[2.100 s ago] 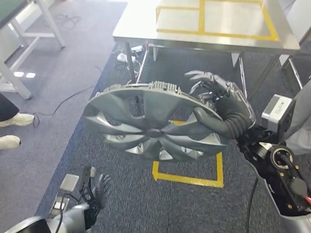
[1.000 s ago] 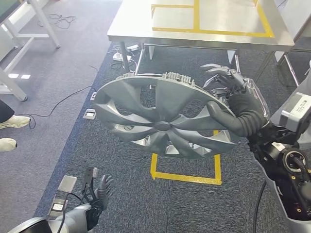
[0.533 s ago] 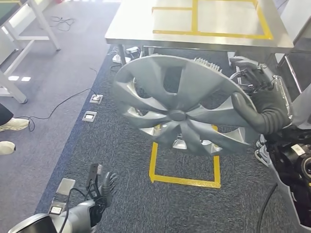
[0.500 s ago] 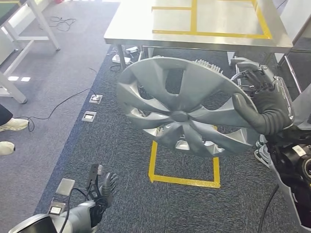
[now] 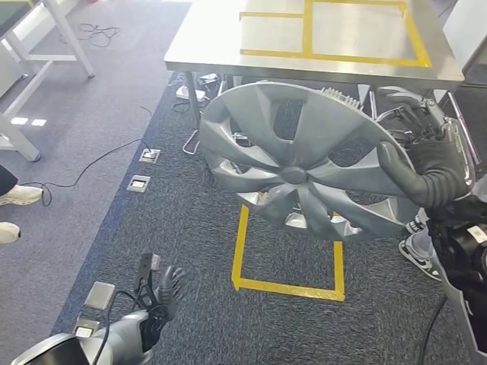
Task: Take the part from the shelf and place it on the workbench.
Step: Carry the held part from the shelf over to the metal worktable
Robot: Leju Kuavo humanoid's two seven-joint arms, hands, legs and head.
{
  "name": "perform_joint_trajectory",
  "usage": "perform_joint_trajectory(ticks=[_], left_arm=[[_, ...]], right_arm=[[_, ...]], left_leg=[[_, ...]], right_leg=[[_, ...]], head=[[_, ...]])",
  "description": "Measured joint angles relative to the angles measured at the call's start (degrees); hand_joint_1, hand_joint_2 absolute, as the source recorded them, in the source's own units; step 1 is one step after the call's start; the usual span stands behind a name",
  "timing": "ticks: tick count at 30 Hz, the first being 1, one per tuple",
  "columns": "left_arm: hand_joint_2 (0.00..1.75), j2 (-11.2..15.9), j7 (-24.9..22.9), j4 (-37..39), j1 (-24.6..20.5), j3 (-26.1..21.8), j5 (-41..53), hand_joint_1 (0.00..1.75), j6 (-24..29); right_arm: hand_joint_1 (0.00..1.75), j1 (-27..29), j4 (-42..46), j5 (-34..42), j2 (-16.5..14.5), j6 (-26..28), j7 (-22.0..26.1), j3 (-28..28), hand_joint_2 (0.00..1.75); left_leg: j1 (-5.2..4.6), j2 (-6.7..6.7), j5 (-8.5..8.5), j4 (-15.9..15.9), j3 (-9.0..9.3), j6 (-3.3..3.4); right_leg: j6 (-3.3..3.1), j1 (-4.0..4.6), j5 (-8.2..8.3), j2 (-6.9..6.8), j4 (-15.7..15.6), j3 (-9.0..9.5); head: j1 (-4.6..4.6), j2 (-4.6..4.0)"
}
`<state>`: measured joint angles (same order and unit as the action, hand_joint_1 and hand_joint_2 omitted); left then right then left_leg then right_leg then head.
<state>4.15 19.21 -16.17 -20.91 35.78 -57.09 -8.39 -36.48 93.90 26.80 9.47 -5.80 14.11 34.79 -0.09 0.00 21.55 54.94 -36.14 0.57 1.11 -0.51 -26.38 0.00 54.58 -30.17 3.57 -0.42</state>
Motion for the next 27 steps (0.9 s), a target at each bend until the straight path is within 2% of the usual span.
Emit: perform_joint_trajectory(ticks=[2, 3, 6, 7, 8, 9, 11, 12, 13, 14, 17, 18, 19, 21, 22, 23, 24, 26, 27], left_arm=[[0.00, -0.03, 0.02, 0.01, -0.01, 0.00, -0.15, 0.00, 0.00], [0.00, -0.03, 0.04, 0.01, -0.05, 0.00, -0.23, 0.00, 0.00], [0.00, -0.03, 0.11, 0.02, -0.02, 0.00, -0.35, 0.00, -0.04], [0.00, -0.03, 0.11, 0.02, 0.06, 0.00, -0.35, 0.00, -0.08], [0.00, -0.04, 0.11, 0.02, 0.15, 0.00, -0.35, 0.00, -0.12], [0.00, -0.07, 0.11, 0.02, 0.21, 0.00, -0.35, 0.00, -0.16], [0.00, -0.15, 0.11, 0.02, 0.24, 0.01, -0.32, 0.00, -0.22], [0.00, -0.18, 0.08, 0.02, 0.21, 0.01, -0.27, 0.00, -0.24], [0.00, -0.20, 0.06, 0.03, 0.19, 0.02, -0.20, 0.00, -0.25], [0.00, -0.20, 0.03, 0.03, 0.20, 0.02, -0.14, 0.00, -0.26], [0.00, -0.26, 0.01, 0.04, 0.27, 0.02, -0.09, 0.00, -0.30], [0.00, -0.27, 0.01, 0.04, 0.21, 0.02, -0.09, 0.00, -0.31], [0.00, -0.24, 0.02, 0.04, 0.16, 0.02, -0.09, 0.00, -0.33], [0.00, -0.18, 0.01, 0.04, 0.18, 0.02, -0.08, 0.00, -0.33], [0.00, -0.17, -0.01, 0.04, 0.26, 0.02, -0.06, 0.00, -0.33], [0.00, -0.19, -0.03, 0.04, 0.33, 0.02, -0.01, 0.00, -0.33], [0.00, -0.20, -0.04, 0.04, 0.39, 0.02, 0.04, 0.00, -0.33], [0.00, -0.21, -0.05, 0.04, 0.42, 0.02, 0.17, 0.00, -0.34], [0.00, -0.22, -0.05, 0.04, 0.39, 0.02, 0.25, 0.00, -0.34]], right_arm=[[1.75, 0.05, 0.02, 0.01, 0.33, -0.28, 0.35, -0.20, 1.75], [1.75, 0.07, 0.04, 0.03, 0.52, -0.38, 0.54, -0.37, 1.75], [1.75, 0.16, 0.06, 0.18, 0.96, -0.44, 0.95, -0.84, 1.75], [1.75, 0.26, 0.06, 0.20, 1.08, -0.43, 0.98, -0.92, 1.75], [1.75, 0.36, 0.07, 0.20, 1.21, -0.42, 0.99, -0.99, 1.75], [1.75, 0.46, 0.09, 0.22, 1.35, -0.40, 0.98, -1.07, 1.75], [1.75, 0.55, 0.22, 0.28, 1.70, -0.35, 0.97, -1.36, 1.75], [1.75, 0.56, 0.32, 0.33, 1.85, -0.31, 0.98, -1.54, 1.75], [1.75, 0.59, 0.45, 0.37, 1.97, -0.27, 0.99, -1.72, 1.75], [1.75, 0.66, 0.58, 0.40, 2.04, -0.24, 1.00, -1.89, 1.75], [1.75, 0.81, 0.96, 0.40, 2.14, -0.21, 0.96, -2.26, 1.75], [1.75, 0.81, 1.06, 0.39, 2.21, -0.21, 0.94, -2.37, 1.75], [1.75, 0.83, 1.17, 0.38, 2.28, -0.21, 0.92, -2.46, 1.75], [1.75, 0.87, 1.33, 0.37, 2.36, -0.20, 0.91, -2.54, 1.75], [1.75, 0.95, 1.37, 0.34, 2.36, -0.17, 0.88, -2.58, 1.75], [1.75, 1.05, 1.43, 0.28, 2.36, -0.14, 0.78, -2.66, 1.75], [1.75, 1.19, 1.54, 0.19, 2.38, -0.10, 0.61, -2.75, 1.75], [1.75, 1.48, 1.97, -0.02, 2.45, 0.03, 0.18, -2.91, 1.75], [1.75, 1.54, 2.27, -0.07, 2.51, 0.12, 0.02, -3.01, 1.75]], left_leg=[[0.19, -0.24, 0.20, -0.44, 0.66, 0.56], [0.32, -0.32, 0.34, -0.66, 1.11, 0.89], [0.28, -0.57, 1.17, -0.74, 2.23, 1.55], [0.25, -0.72, 1.51, -0.73, 2.63, 1.59], [0.23, -0.93, 1.89, -0.71, 3.13, 1.57], [0.23, -1.16, 2.31, -0.68, 3.74, 1.51], [0.17, -1.59, 3.27, -0.58, 4.93, 1.24], [0.11, -1.75, 3.66, -0.44, 5.20, 1.04], [0.07, -1.84, 3.90, -0.33, 5.20, 0.81], [0.04, -1.90, 3.99, -0.32, 5.05, 0.59], [0.05, -1.65, 4.64, 0.23, 4.68, -0.22], [0.04, -1.39, 5.45, 1.89, 3.92, -0.50], [0.06, -1.10, 6.69, 4.92, 2.33, -0.75], [0.24, -0.75, 9.33, 13.41, -2.89, -1.07], [0.36, -0.67, 9.79, 16.65, -5.34, -1.16], [0.49, -0.61, 9.12, 17.83, -6.81, -1.22], [0.60, -0.54, 7.32, 16.54, -6.97, -1.24], [0.76, -0.27, 1.94, 8.36, -4.09, -1.15], [0.68, -0.12, 0.13, 4.28, -2.32, -1.03]], right_leg=[[0.50, -0.14, -0.95, -0.12, 1.14, -0.39], [0.71, -0.17, -2.10, -0.12, 3.47, -1.44], [1.07, -0.16, -6.45, -0.05, 15.89, -8.15], [1.13, -0.16, -6.59, -0.05, 18.37, -9.92], [1.12, -0.17, -5.48, -0.05, 18.47, -10.59], [1.02, -0.17, -3.23, -0.05, 16.15, -10.07], [0.64, -0.08, 2.24, 0.17, 7.77, -6.91], [0.41, 0.02, 3.85, 0.32, 4.23, -5.36], [0.15, 0.13, 4.42, 0.46, 1.99, -4.34], [-0.08, 0.28, 4.05, 0.56, 1.23, -3.88], [-0.76, 0.05, 3.55, 0.47, 0.15, -3.13], [-1.02, -0.12, 3.46, 0.41, -0.15, -2.74], [-1.29, -0.22, 3.32, 0.35, -0.37, -2.36], [-1.68, -0.17, 2.93, 0.31, -0.42, -2.00], [-1.73, -0.16, 2.71, 0.31, -0.41, -1.81], [-1.71, -0.16, 2.45, 0.31, -0.40, -1.54], [-1.64, -0.17, 2.16, 0.31, -0.39, -1.17], [-1.33, -0.19, 1.39, 0.31, -0.36, -0.23], [-1.04, -0.09, 0.98, 0.34, -0.29, 0.11]], head=[[-0.08, 0.00], [-0.22, 0.00], [-0.65, 0.00], [-0.69, 0.00], [-0.73, 0.00], [-0.77, 0.00], [-0.93, 0.00], [-1.03, 0.00], [-1.13, 0.00], [-1.18, 0.00], [-1.03, 0.00], [-0.91, 0.00], [-0.76, 0.00], [-0.51, 0.00], [-0.40, 0.00], [-0.32, 0.00], [-0.24, 0.00], [-0.09, 0.00], [-0.04, 0.00]])
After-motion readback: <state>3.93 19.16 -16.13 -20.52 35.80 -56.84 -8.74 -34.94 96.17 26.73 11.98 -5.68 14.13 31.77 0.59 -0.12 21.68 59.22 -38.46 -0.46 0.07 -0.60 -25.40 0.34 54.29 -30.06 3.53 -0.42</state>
